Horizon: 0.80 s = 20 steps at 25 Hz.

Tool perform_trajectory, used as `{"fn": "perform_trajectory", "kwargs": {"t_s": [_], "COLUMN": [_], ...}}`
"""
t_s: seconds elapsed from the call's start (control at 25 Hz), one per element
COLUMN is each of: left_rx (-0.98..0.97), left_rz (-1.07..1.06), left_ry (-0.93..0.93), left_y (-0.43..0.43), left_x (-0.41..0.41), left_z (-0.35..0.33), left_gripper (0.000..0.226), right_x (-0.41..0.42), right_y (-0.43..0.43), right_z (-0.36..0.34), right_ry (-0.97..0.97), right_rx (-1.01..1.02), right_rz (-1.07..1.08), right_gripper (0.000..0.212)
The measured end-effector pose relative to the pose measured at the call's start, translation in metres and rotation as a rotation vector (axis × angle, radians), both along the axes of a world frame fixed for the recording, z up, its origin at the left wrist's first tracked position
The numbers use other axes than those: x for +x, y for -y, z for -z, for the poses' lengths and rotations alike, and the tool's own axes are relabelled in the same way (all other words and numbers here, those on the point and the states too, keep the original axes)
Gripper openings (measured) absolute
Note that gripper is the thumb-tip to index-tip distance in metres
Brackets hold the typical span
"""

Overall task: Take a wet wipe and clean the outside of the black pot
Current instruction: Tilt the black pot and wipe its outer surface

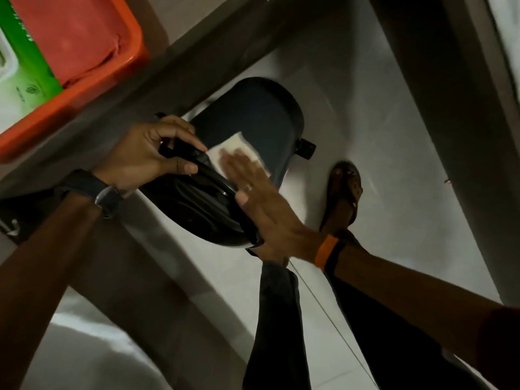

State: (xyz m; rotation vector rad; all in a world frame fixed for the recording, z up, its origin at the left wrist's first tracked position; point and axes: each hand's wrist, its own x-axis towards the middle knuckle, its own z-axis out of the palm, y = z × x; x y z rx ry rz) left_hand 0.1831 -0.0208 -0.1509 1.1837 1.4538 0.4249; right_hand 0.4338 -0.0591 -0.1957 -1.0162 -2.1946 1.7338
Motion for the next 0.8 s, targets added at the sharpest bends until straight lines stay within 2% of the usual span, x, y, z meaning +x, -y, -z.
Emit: {"fn": "perform_trajectory", "kwargs": {"t_s": [0.04,0.12,0.2,0.28,0.36,0.48,0.56,0.64,0.72,0.8], "left_rx": [-0.014,-0.047,-0.065,-0.045,-0.028,-0.063,-0.085,-0.077,-0.066,-0.03], "left_rz": [0.007,0.044,0.044,0.001,-0.054,-0.047,0.014,0.028,-0.017,-0.099], "left_ry": [0.003,0.014,0.03,0.036,0.04,0.056,0.075,0.078,0.088,0.092], "left_y": [0.003,0.009,0.014,0.014,0.011,0.008,0.004,-0.004,-0.012,-0.022], "left_x": [-0.002,0.0,0.007,0.013,0.016,0.023,0.03,0.031,0.027,0.025], "left_z": [0.0,0.001,0.002,0.001,-0.001,-0.001,0.001,0.005,0.006,0.006], "left_gripper": [0.038,0.038,0.035,0.034,0.034,0.034,0.034,0.034,0.034,0.034], "right_x": [0.006,0.012,0.016,0.018,0.013,0.021,0.034,0.042,0.049,0.053], "right_y": [0.0,-0.044,-0.099,-0.119,-0.09,-0.008,-0.006,-0.047,-0.104,-0.132], "right_z": [0.006,0.031,0.056,0.064,0.04,-0.013,-0.014,0.011,0.042,0.056], "right_ry": [-0.017,0.076,0.323,0.427,0.294,-0.037,-0.094,0.026,0.215,0.361], "right_rx": [0.051,0.084,-0.109,-0.282,-0.308,-0.183,-0.111,-0.187,-0.321,-0.361], "right_rz": [-0.094,-0.008,0.267,0.451,0.424,0.107,-0.015,0.128,0.382,0.46], "right_gripper": [0.057,0.056,0.054,0.053,0.052,0.051,0.051,0.049,0.051,0.052]}}
